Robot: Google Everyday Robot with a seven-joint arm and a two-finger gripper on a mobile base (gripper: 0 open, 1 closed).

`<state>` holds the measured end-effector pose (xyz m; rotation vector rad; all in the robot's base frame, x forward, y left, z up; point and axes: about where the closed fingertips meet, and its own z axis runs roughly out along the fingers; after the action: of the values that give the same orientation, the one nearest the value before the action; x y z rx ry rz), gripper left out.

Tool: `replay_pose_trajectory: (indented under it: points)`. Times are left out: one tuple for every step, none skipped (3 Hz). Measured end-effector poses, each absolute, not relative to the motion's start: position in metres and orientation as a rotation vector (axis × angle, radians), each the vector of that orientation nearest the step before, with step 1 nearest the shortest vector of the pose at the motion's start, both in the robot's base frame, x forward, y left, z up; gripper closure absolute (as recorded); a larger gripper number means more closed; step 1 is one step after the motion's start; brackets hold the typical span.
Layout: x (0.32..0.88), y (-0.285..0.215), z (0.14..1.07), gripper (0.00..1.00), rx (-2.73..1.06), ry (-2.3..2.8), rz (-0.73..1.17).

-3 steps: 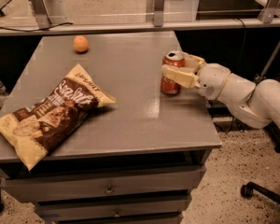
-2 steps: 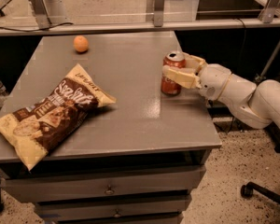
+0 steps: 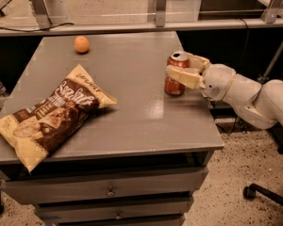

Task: Place coke can upright

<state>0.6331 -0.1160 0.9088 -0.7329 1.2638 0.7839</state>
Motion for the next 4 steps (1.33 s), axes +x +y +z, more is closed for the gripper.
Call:
replay_pose_trajectory:
  points:
    - [0.633,-0.115,0.913,0.13,-0.741,1.268,0.791]
    - [0.633,-0.117,0.918,0.00,-0.747,1.279,0.792]
    - [0.631,-0.121,0.924,0.00,-0.750,1.291,0.789]
    - [0.621,-0.139,0.929,0.00,-0.752,1.323,0.772]
